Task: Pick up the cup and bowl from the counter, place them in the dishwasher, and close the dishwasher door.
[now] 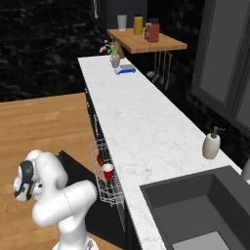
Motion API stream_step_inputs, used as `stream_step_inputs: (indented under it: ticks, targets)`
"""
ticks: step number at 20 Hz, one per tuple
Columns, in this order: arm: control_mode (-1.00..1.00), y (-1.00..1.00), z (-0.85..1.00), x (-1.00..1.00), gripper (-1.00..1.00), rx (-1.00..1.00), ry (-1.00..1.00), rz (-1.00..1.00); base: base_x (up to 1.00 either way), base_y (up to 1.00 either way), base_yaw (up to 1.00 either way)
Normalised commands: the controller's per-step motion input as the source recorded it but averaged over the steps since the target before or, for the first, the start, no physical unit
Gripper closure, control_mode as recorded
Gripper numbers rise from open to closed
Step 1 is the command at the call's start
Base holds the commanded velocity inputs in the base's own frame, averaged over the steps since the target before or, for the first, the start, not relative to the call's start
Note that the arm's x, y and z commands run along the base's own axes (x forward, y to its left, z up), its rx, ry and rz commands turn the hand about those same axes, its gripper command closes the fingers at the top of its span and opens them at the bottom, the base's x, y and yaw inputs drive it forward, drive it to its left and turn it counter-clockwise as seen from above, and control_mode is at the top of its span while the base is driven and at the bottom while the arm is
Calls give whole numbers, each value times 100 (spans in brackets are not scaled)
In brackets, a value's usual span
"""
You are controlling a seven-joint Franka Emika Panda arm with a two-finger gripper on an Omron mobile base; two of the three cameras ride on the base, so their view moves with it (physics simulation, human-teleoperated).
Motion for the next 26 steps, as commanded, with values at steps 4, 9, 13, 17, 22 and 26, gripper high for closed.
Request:
stream_step_inputs:
  ticks: [4, 9, 13, 17, 22, 26]
  targets:
    - [-100, -21, -72, 30, -100, -21, 1, 0, 0, 0, 0]
    - [-100, -85, -29, 22, -100, -14, 0, -3, 0, 0, 0]
    - [-100, -100, -2, 24, -100, -2, 0, -3, 0, 0, 0]
    - [-100, -100, 0, 5, -100, 0, 0, 0, 0, 0, 0]
    - [-100, -100, 0, 0, -100, -6, -3, 0, 0, 0, 0]
    - [-100, -100, 0, 0, -100, -29, -18, 0, 0, 0, 0]
